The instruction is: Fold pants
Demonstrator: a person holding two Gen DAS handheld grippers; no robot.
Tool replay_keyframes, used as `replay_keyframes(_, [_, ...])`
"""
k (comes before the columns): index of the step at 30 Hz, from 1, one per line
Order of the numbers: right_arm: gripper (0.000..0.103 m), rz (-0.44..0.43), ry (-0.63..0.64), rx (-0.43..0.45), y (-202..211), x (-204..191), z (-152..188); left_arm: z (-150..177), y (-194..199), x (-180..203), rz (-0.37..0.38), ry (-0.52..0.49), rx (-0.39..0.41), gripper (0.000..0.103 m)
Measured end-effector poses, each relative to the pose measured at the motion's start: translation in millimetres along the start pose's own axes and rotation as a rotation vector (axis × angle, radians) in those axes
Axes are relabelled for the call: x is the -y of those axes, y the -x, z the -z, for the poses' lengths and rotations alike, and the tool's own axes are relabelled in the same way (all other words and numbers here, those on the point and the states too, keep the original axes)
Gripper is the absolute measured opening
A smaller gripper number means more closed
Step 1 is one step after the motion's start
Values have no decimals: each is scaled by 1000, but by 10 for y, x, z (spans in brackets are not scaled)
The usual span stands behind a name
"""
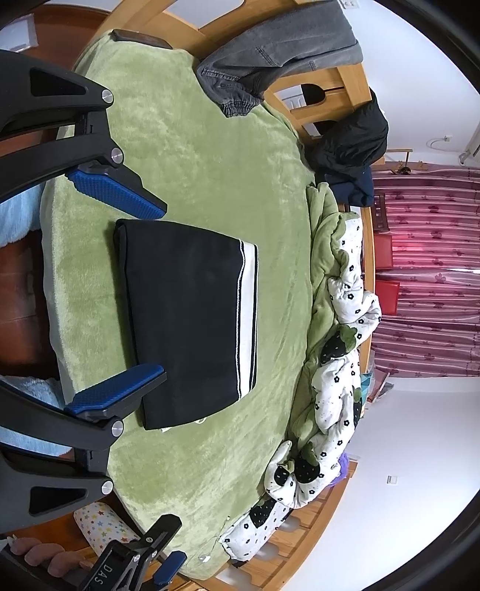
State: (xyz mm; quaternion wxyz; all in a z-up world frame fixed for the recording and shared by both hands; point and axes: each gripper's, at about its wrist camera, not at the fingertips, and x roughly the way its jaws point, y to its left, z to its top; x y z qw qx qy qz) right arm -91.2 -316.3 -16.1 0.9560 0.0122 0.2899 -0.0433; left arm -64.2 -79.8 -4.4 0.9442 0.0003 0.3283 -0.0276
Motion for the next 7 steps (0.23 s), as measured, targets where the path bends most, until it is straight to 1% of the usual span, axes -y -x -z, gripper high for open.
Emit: replay_keyframes(7, [98, -5, -2, 1, -4, -6, -38, -26, 37, 25, -6, 2, 7, 79])
